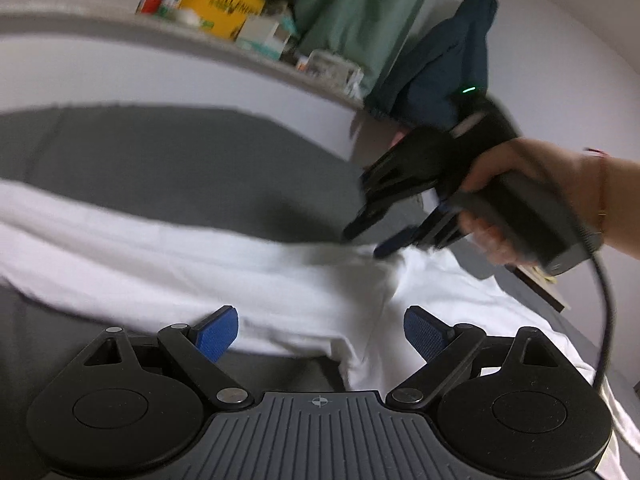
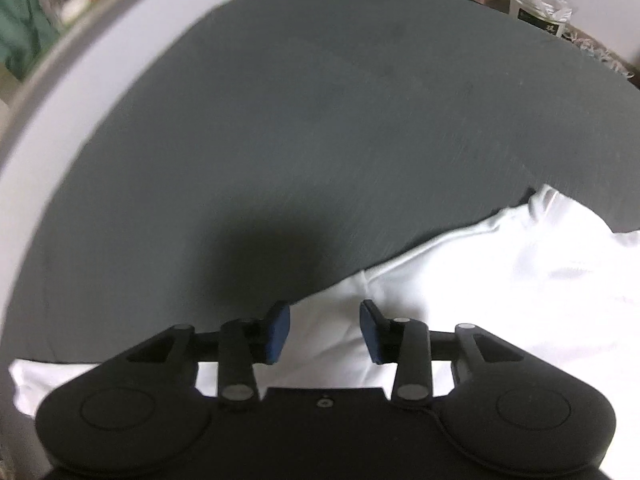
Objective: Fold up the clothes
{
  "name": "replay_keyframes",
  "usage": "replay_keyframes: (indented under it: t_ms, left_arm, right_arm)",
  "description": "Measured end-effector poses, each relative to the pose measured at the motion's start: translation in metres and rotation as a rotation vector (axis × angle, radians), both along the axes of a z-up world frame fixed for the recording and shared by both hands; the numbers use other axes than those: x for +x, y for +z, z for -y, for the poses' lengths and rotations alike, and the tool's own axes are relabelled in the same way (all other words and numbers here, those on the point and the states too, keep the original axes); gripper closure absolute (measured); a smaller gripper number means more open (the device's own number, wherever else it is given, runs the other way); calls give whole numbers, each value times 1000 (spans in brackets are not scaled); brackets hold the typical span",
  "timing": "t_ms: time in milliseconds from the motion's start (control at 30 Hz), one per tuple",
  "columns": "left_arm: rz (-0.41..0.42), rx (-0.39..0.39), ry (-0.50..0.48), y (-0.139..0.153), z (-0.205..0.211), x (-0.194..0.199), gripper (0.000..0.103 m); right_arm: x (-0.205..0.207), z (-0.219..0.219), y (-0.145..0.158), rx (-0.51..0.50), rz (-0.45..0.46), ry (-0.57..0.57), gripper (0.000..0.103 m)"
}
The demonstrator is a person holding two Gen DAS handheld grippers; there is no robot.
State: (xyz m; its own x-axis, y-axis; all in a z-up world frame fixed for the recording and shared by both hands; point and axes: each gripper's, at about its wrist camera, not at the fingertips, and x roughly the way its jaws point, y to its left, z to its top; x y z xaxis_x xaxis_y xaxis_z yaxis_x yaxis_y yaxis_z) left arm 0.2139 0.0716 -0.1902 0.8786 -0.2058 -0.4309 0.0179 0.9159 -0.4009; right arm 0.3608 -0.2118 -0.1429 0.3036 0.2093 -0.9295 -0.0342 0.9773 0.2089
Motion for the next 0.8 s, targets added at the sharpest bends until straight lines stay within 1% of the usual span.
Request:
replay_keyframes:
  t_ms: [67, 100, 200, 233, 267, 333, 367, 433, 500, 667, 800]
  left_arm:
    - [33, 7, 6, 4, 0, -4, 11]
    - [35, 6, 7, 4, -2, -6, 11]
    - [11, -5, -2, 1, -3, -3, 11]
    - [3, -11, -4, 0, -4, -1, 11]
    - [2, -13, -5, -1, -4, -1, 11]
    - [3, -12, -9, -1, -4, 1, 11]
    - [1, -9, -11, -2, -4, 0, 11]
    - [-6, -10, -11, -3, -6, 1, 11]
    - [-10, -14, -10, -4, -4, -4, 11]
    - [-7, -16, -11, -5, -5, -7, 11]
    - [-21, -13, -11, -7, -6, -9, 11]
  right_arm:
    - [2, -4, -6, -20, -21, -28, 65]
    - [4, -5, -9, -25, -26, -47, 66]
    - [8, -8, -9, -52, -9, -95, 79]
    - [10, -9, -10, -65, -4, -108, 87]
    - [11, -11, -10, -78, 0, -118, 92]
    - [12, -14, -10, -103, 5, -130, 95]
    - [12, -17, -9, -117, 9, -132, 99]
    - [12, -23, -6, -144, 22, -133, 100]
    - [14, -28, -3, -151, 46, -128, 101]
    - [1, -31, 9, -91, 99, -150, 101]
    - [9, -25, 3, -30, 96, -200, 101]
